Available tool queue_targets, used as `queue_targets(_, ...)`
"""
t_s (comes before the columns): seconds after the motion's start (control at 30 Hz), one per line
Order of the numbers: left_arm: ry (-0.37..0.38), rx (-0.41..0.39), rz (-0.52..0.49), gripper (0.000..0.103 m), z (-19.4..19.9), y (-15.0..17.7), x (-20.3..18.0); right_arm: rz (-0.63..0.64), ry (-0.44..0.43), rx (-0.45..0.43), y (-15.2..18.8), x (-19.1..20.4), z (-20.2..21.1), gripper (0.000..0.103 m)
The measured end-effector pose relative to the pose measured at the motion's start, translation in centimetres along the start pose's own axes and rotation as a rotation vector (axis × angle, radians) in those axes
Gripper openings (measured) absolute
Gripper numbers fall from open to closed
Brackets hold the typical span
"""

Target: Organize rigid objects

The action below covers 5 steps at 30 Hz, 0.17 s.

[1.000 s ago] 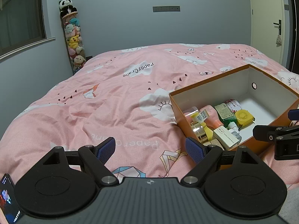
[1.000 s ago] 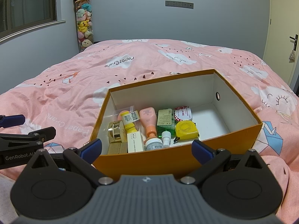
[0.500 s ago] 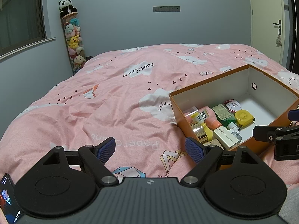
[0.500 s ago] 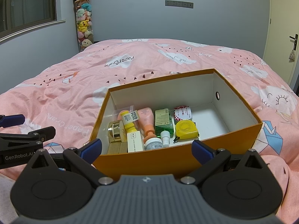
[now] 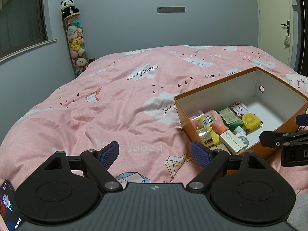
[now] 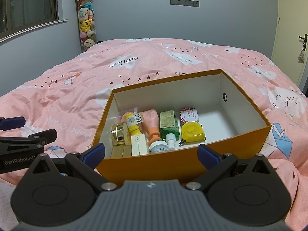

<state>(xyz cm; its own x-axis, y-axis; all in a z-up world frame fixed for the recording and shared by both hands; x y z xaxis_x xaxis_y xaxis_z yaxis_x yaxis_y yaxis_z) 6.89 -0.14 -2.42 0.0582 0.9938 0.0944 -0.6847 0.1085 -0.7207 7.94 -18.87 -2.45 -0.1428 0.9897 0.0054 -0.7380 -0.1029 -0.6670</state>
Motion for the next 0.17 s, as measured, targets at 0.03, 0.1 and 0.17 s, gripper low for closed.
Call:
queue_targets(0.03, 0.0, 0.0, -0.001, 0.099, 0.0, -0.01, 0.03, 0.0, 0.0, 0.001, 0.01, -0.01, -0.07, 0.1)
queue_targets(0.1, 0.0, 0.0, -0.001, 0.099, 0.0, 0.01, -0.01, 0.001, -0.001, 0.002, -0.01, -0.04, -0.11, 0.1)
queue_targets(0.17, -0.001, 0.0, -0.001, 0.099, -0.01, -0.03, 0.11, 0.001, -0.001, 0.002, -0.03, -0.04, -0.11, 0.1)
Point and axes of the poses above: each gripper's, at about its wrist camera, not at the fingertips, and z roughly against the way its jaws point, x to its left, y to its underside, the point moved 5 cm from there along -z, roughly the way its jaws point, and after that the axes turned 8 degrees about x, right-handed, at the moved point
